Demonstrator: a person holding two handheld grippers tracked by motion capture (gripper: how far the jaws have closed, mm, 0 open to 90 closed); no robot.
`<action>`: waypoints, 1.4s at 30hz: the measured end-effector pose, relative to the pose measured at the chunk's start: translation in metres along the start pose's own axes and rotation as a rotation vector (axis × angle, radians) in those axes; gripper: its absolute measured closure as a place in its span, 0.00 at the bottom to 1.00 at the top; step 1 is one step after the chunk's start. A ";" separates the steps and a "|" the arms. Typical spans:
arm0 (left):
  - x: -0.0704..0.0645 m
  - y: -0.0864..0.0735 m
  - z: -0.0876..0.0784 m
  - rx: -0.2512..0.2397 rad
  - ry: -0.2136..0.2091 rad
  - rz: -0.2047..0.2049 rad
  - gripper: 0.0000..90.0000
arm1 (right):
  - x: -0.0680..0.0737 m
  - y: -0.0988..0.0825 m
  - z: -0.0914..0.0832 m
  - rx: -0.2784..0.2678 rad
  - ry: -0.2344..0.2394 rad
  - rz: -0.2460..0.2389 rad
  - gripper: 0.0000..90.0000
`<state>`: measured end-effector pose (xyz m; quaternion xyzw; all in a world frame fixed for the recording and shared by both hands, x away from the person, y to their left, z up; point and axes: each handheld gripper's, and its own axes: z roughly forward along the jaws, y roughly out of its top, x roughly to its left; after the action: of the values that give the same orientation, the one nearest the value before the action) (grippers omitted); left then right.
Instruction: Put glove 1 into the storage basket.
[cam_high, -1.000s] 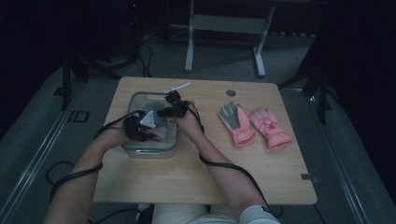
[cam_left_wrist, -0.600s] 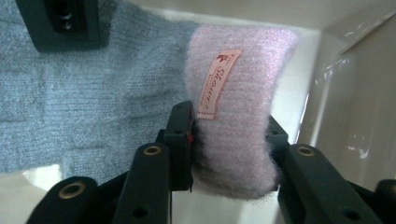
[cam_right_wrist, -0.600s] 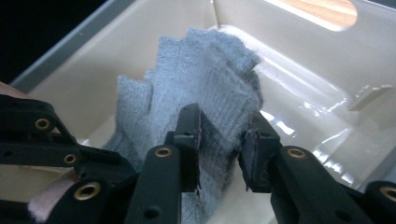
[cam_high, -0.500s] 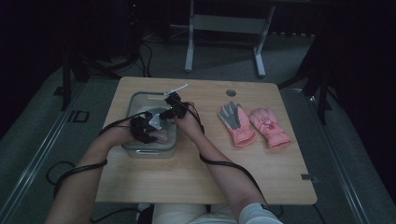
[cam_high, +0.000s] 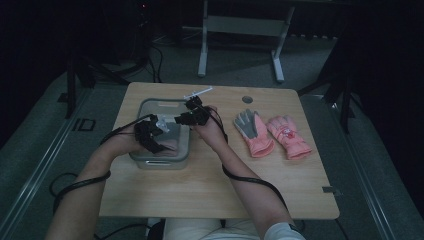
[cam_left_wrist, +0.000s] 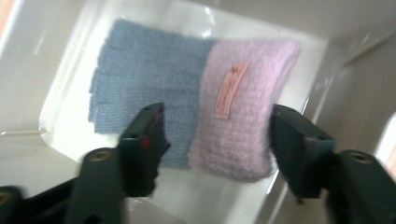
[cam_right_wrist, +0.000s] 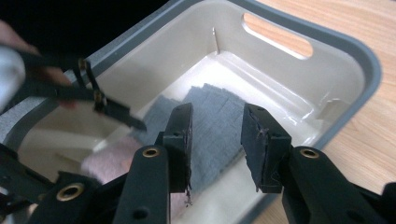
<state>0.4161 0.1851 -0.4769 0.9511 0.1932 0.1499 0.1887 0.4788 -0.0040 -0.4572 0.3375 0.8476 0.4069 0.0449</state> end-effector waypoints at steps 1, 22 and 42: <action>-0.001 0.002 -0.003 -0.011 0.005 -0.010 0.32 | 0.000 -0.001 -0.006 -0.013 0.008 0.001 0.71; -0.023 0.045 -0.022 -0.239 -0.023 -0.151 0.00 | -0.041 -0.043 -0.085 -0.062 -0.064 0.008 0.69; -0.099 0.103 -0.004 -0.400 -0.112 -0.026 0.00 | -0.112 -0.093 -0.137 -0.021 -0.212 -0.024 0.75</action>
<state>0.3592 0.0561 -0.4513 0.8988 0.1612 0.1297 0.3864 0.4673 -0.2035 -0.4549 0.3679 0.8379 0.3770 0.1428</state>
